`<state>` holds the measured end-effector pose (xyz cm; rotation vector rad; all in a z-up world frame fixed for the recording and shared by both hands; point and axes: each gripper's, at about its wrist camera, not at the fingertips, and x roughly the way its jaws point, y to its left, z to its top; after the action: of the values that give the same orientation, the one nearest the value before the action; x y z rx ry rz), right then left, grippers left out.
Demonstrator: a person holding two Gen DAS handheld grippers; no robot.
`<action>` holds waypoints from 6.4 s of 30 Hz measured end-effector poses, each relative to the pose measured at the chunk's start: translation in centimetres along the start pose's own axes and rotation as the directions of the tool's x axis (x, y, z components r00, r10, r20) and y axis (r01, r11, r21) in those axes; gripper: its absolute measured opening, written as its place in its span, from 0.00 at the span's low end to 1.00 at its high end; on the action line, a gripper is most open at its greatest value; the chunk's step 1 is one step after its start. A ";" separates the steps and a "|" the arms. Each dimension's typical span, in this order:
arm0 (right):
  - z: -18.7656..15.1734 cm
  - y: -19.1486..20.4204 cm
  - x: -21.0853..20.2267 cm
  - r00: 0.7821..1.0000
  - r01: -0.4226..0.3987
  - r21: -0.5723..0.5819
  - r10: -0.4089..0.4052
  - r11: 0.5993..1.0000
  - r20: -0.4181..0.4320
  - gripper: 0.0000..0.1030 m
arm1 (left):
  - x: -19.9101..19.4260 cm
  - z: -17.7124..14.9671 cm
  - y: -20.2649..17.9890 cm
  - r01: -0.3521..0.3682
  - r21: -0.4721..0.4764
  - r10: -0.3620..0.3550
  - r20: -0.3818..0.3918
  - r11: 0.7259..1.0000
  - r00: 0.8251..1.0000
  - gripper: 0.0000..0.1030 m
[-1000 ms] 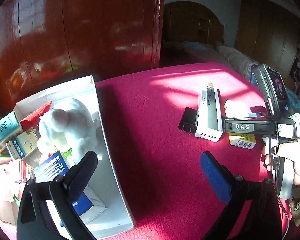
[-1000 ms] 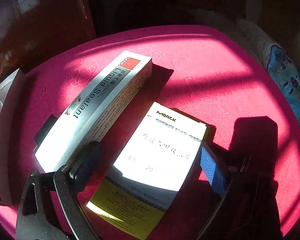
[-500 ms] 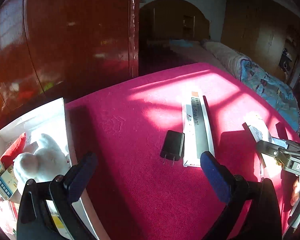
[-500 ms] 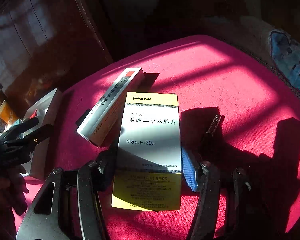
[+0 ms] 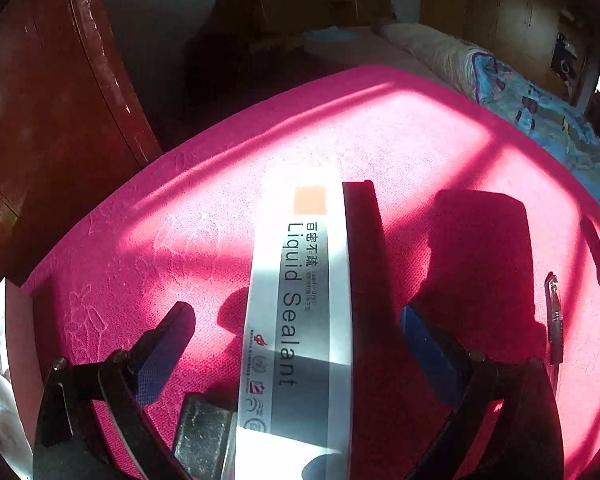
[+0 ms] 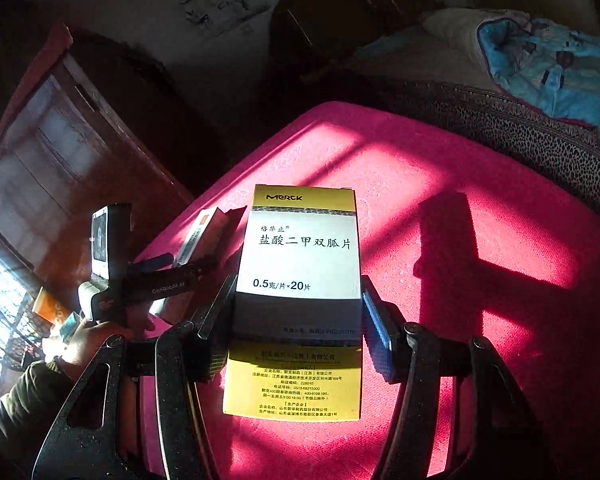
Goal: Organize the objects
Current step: 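Grasp the Liquid Sealant box with the left gripper while the right gripper grasps the Merck box, then lift the Liquid Sealant box and Merck box off the table, then carry the Liquid Sealant box and Merck box over the white tray, then open both grippers to drop the two boxes into the tray, then move the left gripper to the black charger while the right gripper approaches the clear pen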
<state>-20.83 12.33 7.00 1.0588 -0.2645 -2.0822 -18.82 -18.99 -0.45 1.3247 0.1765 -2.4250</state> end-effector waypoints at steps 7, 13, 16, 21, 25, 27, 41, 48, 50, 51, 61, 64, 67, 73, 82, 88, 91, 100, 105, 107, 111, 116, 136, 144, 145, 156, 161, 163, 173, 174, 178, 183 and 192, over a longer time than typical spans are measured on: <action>0.0 1.0 -1.4 0.998 -0.043 -0.023 0.044 0.999 0.044 0.55 | -3.3 -1.2 -0.3 0.032 0.001 -0.032 0.062 0.999 0.998 0.41; -0.5 3.3 -2.6 0.994 -0.047 -0.075 0.054 0.996 0.091 0.55 | -10.1 -4.8 -0.3 0.103 -0.081 -0.084 0.219 0.991 0.972 0.41; -0.5 4.5 -3.2 0.992 -0.052 -0.100 0.062 0.994 0.108 0.55 | -13.8 -6.2 -0.7 0.113 -0.092 -0.082 0.292 0.989 0.953 0.41; -0.8 6.5 -3.8 0.989 -0.070 -0.130 0.086 0.989 0.120 0.55 | -18.5 -7.8 0.2 0.086 -0.102 -0.042 0.369 0.991 0.929 0.41; -1.3 8.0 -3.8 0.989 -0.090 -0.140 0.106 0.986 0.107 0.55 | -20.9 -8.7 1.6 0.074 -0.129 -0.016 0.404 0.989 0.915 0.41; -1.4 8.8 -3.8 0.989 -0.097 -0.149 0.112 0.984 0.098 0.55 | -21.7 -9.3 2.3 0.068 -0.144 -0.002 0.416 0.987 0.909 0.41; -2.9 14.8 -3.6 0.985 -0.142 -0.244 0.160 0.959 0.057 0.55 | -25.2 -14.5 8.0 0.060 -0.265 0.072 0.462 0.963 0.884 0.41; -2.9 18.3 -3.1 0.980 -0.183 -0.283 0.198 0.941 0.025 0.55 | -26.5 -16.6 9.9 0.068 -0.299 0.090 0.483 0.952 0.871 0.41; -2.9 19.4 -2.8 0.977 -0.199 -0.296 0.213 0.934 0.015 0.55 | -26.8 -17.1 10.6 0.061 -0.307 0.100 0.484 0.950 0.869 0.41; -2.9 20.0 -2.7 0.975 -0.206 -0.302 0.220 0.931 0.011 0.55 | -26.9 -17.3 10.9 0.059 -0.312 0.105 0.483 0.948 0.869 0.41; -3.6 25.1 0.2 0.956 -0.294 -0.310 0.280 0.904 -0.091 0.55 | -28.1 -20.7 14.7 0.048 -0.387 0.158 0.482 0.921 0.862 0.41; -3.8 26.6 1.1 0.953 -0.302 -0.315 0.280 0.900 -0.116 0.55 | -28.2 -21.7 15.9 0.047 -0.409 0.169 0.476 0.911 0.863 0.41; -4.2 27.9 1.8 0.950 -0.312 -0.322 0.283 0.894 -0.134 0.55 | -28.2 -22.8 16.9 0.042 -0.431 0.183 0.467 0.901 0.865 0.41; -5.1 30.4 3.7 0.941 -0.329 -0.319 0.281 0.889 -0.186 0.55 | -28.2 -24.6 19.0 0.033 -0.480 0.212 0.448 0.877 0.869 0.41; -6.9 34.1 6.2 0.927 -0.352 -0.341 0.276 0.872 -0.253 0.55 | -27.2 -26.4 21.6 0.031 -0.536 0.224 0.404 0.844 0.887 0.41; -8.0 35.8 7.9 0.917 -0.361 -0.345 0.261 0.866 -0.303 0.55 | -26.5 -27.2 22.6 0.029 -0.551 0.224 0.385 0.834 0.895 0.41; -8.3 36.4 8.5 0.913 -0.361 -0.349 0.252 0.865 -0.321 0.55 | -26.0 -27.5 23.3 0.033 -0.560 0.217 0.373 0.828 0.902 0.41; -8.4 38.8 11.6 0.894 -0.364 -0.326 0.229 0.873 -0.385 0.55 | -23.4 -28.6 24.6 0.030 -0.573 0.190 0.320 0.819 0.928 0.41; -8.4 40.2 14.5 0.879 -0.368 -0.263 0.241 0.892 -0.412 0.55 | -22.2 -28.4 24.8 0.052 -0.546 0.145 0.312 0.836 0.939 0.42; -8.5 40.8 15.8 0.871 -0.372 -0.237 0.249 0.898 -0.423 0.55 | -21.7 -28.4 25.1 0.067 -0.552 0.128 0.308 0.831 0.943 0.42; -9.2 42.5 18.2 0.876 -0.353 -0.240 0.229 0.904 -0.424 0.55 | -21.1 -28.2 25.4 0.064 -0.552 0.123 0.296 0.832 0.947 0.42; -10.1 45.4 20.1 0.926 -0.272 -0.367 0.138 0.890 -0.351 0.56 | -21.0 -28.1 25.0 0.026 -0.534 0.152 0.288 0.845 0.945 0.42; -10.1 47.0 17.4 0.992 -0.106 -0.571 0.046 0.814 -0.119 1.00 | -23.1 -27.9 24.3 -0.037 -0.560 0.259 0.322 0.828 0.911 1.00; -9.8 45.6 15.9 0.991 -0.116 -0.555 0.057 0.823 -0.123 1.00 | -24.2 -27.7 24.6 -0.052 -0.575 0.288 0.328 0.816 0.900 1.00; -9.8 45.4 15.7 0.991 -0.115 -0.554 0.056 0.825 -0.121 1.00 | -24.5 -27.7 24.6 -0.054 -0.577 0.292 0.328 0.815 0.898 1.00; -8.7 41.6 13.2 0.996 -0.082 -0.547 0.043 0.833 -0.085 1.00 | -27.1 -26.8 23.1 -0.045 -0.563 0.303 0.374 0.825 0.877 1.00; -8.1 38.7 12.2 0.997 -0.054 -0.540 0.015 0.840 -0.077 1.00 | -27.1 -25.5 21.2 -0.035 -0.517 0.269 0.384 0.855 0.883 1.00; -7.9 37.3 11.8 0.998 -0.035 -0.535 0.000 0.844 -0.066 1.00 | -26.9 -25.1 20.3 -0.027 -0.497 0.250 0.387 0.867 0.887 1.00; -6.8 28.9 10.8 0.994 0.059 -0.464 -0.095 0.884 -0.054 1.00 | -25.0 -23.0 16.4 0.043 -0.394 0.123 0.387 0.918 0.914 1.00; -6.7 27.8 10.8 0.993 0.070 -0.451 -0.107 0.890 -0.057 1.00 | -24.9 -22.8 15.9 0.047 -0.379 0.110 0.383 0.924 0.917 1.00; -5.8 21.9 9.8 0.979 0.165 -0.401 -0.199 0.901 -0.044 1.00 | -24.5 -22.4 14.2 0.045 -0.319 0.084 0.380 0.947 0.921 1.00; -3.2 11.7 7.8 0.932 0.345 -0.259 -0.362 0.902 -0.019 1.00 | -23.6 -21.6 13.1 0.036 -0.277 0.070 0.363 0.960 0.929 1.00; -2.7 7.4 10.1 0.908 0.345 -0.266 -0.392 0.900 -0.146 0.79 | -19.0 -16.2 9.4 0.064 -0.166 -0.015 0.277 0.984 0.961 1.00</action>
<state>-18.36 0.51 2.83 1.2293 0.3020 -2.2476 6.77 -18.15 7.12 0.9064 0.3343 -2.5296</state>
